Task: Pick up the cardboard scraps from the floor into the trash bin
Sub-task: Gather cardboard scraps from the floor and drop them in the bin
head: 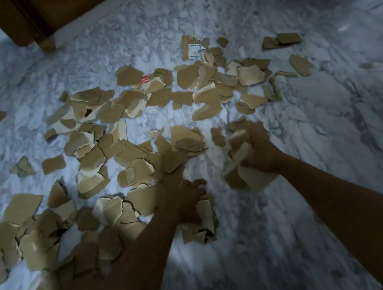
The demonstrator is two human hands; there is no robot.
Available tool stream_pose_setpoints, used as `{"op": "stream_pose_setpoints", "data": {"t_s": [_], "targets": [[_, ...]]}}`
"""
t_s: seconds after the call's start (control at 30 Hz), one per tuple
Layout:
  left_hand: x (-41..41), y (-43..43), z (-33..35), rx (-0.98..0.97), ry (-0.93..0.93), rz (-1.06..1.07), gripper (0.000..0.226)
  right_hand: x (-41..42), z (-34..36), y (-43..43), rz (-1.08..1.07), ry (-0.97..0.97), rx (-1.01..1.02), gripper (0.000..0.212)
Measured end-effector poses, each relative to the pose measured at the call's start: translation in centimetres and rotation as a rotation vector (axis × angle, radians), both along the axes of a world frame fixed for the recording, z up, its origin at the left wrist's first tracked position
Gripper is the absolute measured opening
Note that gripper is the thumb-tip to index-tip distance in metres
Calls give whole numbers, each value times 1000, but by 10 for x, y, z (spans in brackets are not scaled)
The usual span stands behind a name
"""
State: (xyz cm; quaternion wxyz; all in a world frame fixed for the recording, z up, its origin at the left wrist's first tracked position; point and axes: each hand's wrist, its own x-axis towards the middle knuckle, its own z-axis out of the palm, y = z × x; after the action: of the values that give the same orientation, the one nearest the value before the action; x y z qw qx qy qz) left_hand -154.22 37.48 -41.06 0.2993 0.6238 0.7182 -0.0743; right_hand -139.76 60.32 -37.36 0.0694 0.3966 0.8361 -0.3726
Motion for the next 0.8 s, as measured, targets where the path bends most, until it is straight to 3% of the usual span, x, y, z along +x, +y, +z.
{"op": "stream_pose_setpoints", "data": {"t_s": [0.17, 0.3, 0.43, 0.63, 0.73, 0.8], "targets": [[4, 4, -3, 3, -53, -14, 82, 11, -23, -18, 76, -274, 218, 46], [8, 7, -4, -92, -80, 64, 80, 4, -30, -30, 128, -317, 312, 41], [5, 12, -6, -178, -46, 103, 92, 0, -30, -24, 172, -274, 226, 39], [-12, -3, 8, -168, -246, 335, 83, -23, 0, 0, 217, -169, 20, 64], [-48, -22, 30, -105, -241, 419, 75, -63, 12, 4, 271, -112, 39, 65], [-75, -36, 40, -147, -220, 455, 69, -92, 9, -2, 300, -108, 27, 80]]}}
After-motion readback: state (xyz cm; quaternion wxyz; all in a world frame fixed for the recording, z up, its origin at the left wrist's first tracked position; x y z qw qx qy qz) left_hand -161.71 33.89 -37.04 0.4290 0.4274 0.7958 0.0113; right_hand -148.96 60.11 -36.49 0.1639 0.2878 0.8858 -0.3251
